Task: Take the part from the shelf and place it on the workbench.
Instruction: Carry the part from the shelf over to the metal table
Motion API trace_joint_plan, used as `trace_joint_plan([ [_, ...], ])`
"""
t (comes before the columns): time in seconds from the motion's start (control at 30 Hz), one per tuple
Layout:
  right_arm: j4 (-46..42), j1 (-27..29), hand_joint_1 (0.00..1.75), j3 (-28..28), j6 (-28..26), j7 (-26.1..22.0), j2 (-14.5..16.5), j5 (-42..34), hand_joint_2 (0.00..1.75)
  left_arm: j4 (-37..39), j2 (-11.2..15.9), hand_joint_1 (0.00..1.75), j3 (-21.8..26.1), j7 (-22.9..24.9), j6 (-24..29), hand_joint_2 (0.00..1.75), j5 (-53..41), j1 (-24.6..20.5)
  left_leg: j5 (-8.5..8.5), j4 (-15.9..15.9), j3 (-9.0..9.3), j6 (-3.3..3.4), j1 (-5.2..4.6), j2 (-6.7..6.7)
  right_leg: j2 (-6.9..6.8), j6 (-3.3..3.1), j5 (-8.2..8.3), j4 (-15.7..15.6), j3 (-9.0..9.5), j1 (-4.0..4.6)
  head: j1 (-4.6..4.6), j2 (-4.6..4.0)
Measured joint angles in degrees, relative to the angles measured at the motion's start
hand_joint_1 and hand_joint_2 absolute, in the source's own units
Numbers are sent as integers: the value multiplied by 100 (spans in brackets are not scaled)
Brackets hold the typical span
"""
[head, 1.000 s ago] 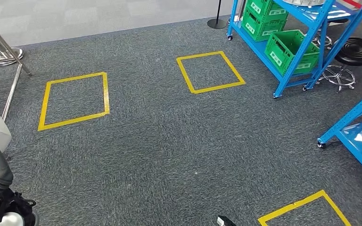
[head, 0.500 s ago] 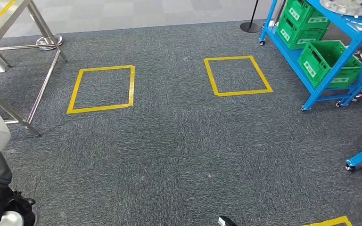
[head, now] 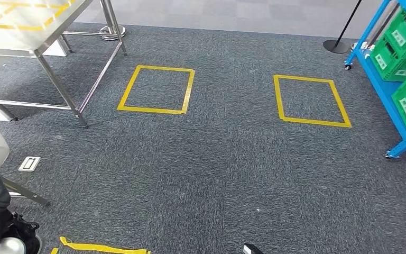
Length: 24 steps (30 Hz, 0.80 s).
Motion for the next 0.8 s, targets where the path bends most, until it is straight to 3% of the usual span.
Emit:
trace_joint_plan([
  [0.03,0,-5,0,2,-2,-5,-3,-4,0,-8,2,175,0,1,0,175,3,16,13,-12,-15,-43,8,-63,-7,-12,-13,-43,15,11,1,0],
  [0.1,0,-18,0,3,-5,6,-1,-17,0,-28,11,175,0,1,0,175,-3,68,34,-41,-48,-120,28,-144,-153,-69,20,-88,33,11,2,-1],
  [0.17,0,-24,0,3,-11,8,2,-29,0,-46,29,175,1,-2,0,175,-17,99,-107,162,-164,-161,15,118,-306,-148,60,-157,59,-11,-21,-1],
  [0.23,0,-8,0,3,-18,-13,2,-36,0,-52,37,175,-3,-3,0,175,-24,104,-455,774,-442,-189,12,506,-466,-198,65,-182,66,-7,-45,1],
  [0.3,0,16,0,3,-26,-26,2,-41,0,-43,36,175,-7,-1,0,175,-23,116,-682,1346,-692,-228,26,636,-639,-210,53,-179,64,0,-47,1],
  [0.33,0,20,0,3,-28,-26,2,-43,0,-36,36,175,-7,0,0,175,-21,122,-653,1393,-696,-244,32,664,-725,-208,45,-177,64,0,-48,0],
  [0.37,0,19,0,3,-27,-26,3,-44,0,-31,38,175,-7,1,0,175,-19,124,-529,1227,-588,-255,38,702,-805,-198,37,-171,67,-1,-48,-1],
  [0.43,0,12,0,3,-16,-26,5,-46,0,-27,44,175,-6,1,-1,175,-15,113,-226,528,-188,-257,33,903,-950,-156,4,-142,79,4,-49,-1],
  [0.47,0,8,0,3,-10,-29,6,-46,0,-28,47,175,-5,2,-3,175,-11,104,-133,231,-24,-223,23,994,-1010,-124,-19,-118,82,17,-45,0],
  [0.53,0,7,0,3,2,-30,6,-46,0,-32,51,175,-2,2,-5,175,-4,89,-110,1,84,-132,-5,1044,-1123,-61,-52,-88,93,47,-31,0],
  [0.57,0,2,0,3,5,-30,6,-46,0,-33,53,175,-1,2,-7,175,1,90,-96,1,76,-80,-9,965,-1182,-30,-60,-84,104,51,-25,0],
  [0.6,0,-4,0,3,9,-16,5,-45,0,-36,56,175,1,2,-7,175,2,92,-88,1,69,-44,-3,896,-1188,8,-76,-78,117,41,-20,0],
  [0.67,0,-20,0,3,17,-1,3,-45,0,-42,63,175,5,0,-3,175,4,84,-64,-12,66,17,20,770,-919,87,-224,110,61,7,-12,0],
  [0.73,0,-13,0,4,25,-24,2,-46,0,-48,67,175,10,-2,0,175,3,68,-45,-16,57,58,38,657,-550,134,-551,697,-208,-16,1,0],
  [0.8,0,19,0,8,25,-48,2,-46,0,-45,63,175,10,-2,1,175,2,65,-36,-12,41,81,36,512,-450,144,-796,1370,-557,-18,5,1],
])
